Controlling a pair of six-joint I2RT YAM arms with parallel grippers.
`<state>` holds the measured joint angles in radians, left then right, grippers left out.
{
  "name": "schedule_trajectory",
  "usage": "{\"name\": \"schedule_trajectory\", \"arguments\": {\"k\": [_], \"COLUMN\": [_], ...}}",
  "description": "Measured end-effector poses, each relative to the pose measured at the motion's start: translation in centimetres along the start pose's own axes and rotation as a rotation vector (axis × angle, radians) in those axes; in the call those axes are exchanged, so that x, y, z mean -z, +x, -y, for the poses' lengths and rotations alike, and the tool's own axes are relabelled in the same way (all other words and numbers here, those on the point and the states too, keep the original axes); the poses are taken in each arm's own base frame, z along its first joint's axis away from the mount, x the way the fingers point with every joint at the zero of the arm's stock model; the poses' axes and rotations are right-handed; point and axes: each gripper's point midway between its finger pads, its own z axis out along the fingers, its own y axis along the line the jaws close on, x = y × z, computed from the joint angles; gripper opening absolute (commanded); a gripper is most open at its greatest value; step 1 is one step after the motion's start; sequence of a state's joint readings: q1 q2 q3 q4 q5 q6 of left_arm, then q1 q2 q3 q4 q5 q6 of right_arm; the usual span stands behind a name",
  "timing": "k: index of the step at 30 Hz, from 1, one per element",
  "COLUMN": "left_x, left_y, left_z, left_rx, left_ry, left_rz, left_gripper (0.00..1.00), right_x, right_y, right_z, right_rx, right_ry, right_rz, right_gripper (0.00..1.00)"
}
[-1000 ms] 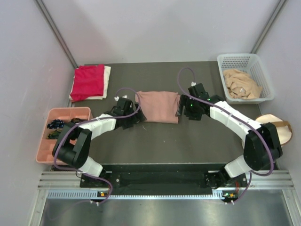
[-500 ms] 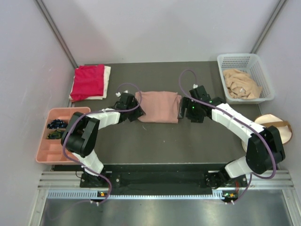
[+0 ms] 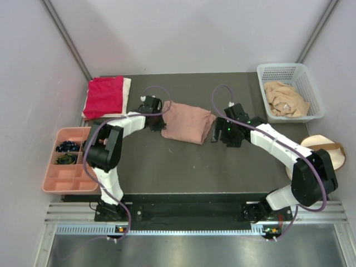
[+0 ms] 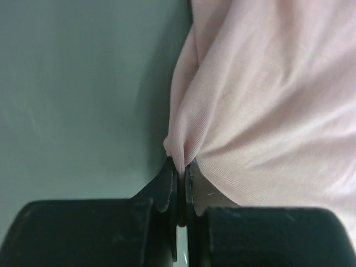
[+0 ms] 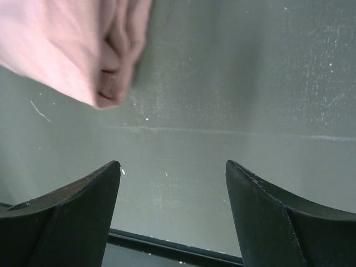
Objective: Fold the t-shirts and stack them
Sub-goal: Put the neatly folded tshirt into the corner of the board with the left arm
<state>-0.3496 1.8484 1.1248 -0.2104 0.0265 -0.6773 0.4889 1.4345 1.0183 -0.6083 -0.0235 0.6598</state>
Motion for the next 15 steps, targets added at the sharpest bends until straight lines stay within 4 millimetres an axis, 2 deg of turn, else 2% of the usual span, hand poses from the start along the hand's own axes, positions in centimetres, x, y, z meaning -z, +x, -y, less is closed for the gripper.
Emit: {"name": "schedule_trajectory", "arguments": {"k": [6,9,10,11,12,13,14,15], "left_x": [-2.7,-3.5,-3.7,-4.0,-4.2,-4.4,-4.7,-4.8], "left_y": [-6.9,-9.6,-10.3,-10.8,-11.3,-11.7,-12.0,-12.3], "left_z": [1.1,1.8,1.9,2.1,2.3,2.4,2.4,2.4], "left_rx": [-0.231,-0.355,-0.395,-0.423,-0.459,-0.489,-0.511,-0.525], "left_ry": [-0.074,-0.092,-0.096,-0.099,-0.099,-0.101,-0.104,-0.109], "left_rz": [0.061,0.1,0.109,0.116,0.123,0.129,0.133,0.14], "left_gripper": [0.0,0.0,0.07,0.26,0.39,0.55,0.98,0.99], "right_x": [-0.3,-0.3,-0.3,-0.3,-0.3,-0.3,-0.3,-0.4], "right_y": [0.8,0.9,0.9,0.9,0.9,0.9,0.9,0.8], "right_z": [0.7,0.7,0.7,0.7,0.7,0.7,0.6,0.6], "right_rx": [0.0,0.001,0.001,0.001,0.001,0.001,0.001,0.002], "right_ry": [0.013,0.015,0.014,0.014,0.013,0.011,0.009,0.006], "right_rz": [-0.015,-0.018,-0.018,-0.018,-0.018,-0.017,-0.016,-0.015], "right_gripper": [0.76,0.76,0.76,0.76,0.76,0.76,0.76,0.76]}}
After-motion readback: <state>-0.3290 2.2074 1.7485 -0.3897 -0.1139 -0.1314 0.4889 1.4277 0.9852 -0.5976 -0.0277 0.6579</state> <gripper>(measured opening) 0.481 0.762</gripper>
